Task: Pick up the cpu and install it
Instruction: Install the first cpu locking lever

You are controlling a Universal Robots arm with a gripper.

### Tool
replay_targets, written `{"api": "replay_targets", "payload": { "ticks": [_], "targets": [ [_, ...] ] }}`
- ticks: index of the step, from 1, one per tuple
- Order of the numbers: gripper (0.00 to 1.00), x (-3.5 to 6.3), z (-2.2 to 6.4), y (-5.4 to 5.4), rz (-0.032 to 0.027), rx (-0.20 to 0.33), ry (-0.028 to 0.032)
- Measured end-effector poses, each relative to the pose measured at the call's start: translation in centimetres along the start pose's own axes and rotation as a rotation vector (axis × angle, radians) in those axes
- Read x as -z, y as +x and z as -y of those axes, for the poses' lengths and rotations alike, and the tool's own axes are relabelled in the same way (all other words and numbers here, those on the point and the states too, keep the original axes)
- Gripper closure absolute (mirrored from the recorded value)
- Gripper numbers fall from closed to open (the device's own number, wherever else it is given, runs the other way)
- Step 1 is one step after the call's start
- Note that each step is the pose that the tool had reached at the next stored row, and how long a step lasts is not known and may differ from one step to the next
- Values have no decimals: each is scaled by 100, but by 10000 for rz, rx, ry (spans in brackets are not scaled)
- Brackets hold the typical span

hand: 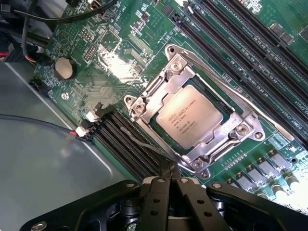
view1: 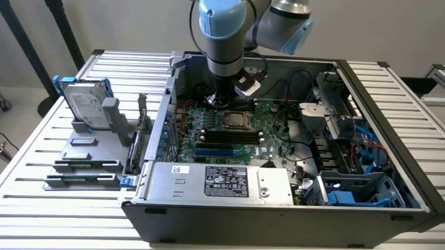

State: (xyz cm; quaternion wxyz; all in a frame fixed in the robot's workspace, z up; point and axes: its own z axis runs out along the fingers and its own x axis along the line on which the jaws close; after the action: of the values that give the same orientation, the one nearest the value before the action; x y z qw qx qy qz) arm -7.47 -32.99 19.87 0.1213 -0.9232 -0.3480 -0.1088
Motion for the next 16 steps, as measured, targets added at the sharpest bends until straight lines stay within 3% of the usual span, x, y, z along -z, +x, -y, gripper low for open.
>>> {"api": "replay_targets", "payload": {
  "ticks": [8,16],
  "targets": [
    [89,-35,-54,47,79,28,43],
    [89,-54,-101,93,299,60,87]
  ]
}}
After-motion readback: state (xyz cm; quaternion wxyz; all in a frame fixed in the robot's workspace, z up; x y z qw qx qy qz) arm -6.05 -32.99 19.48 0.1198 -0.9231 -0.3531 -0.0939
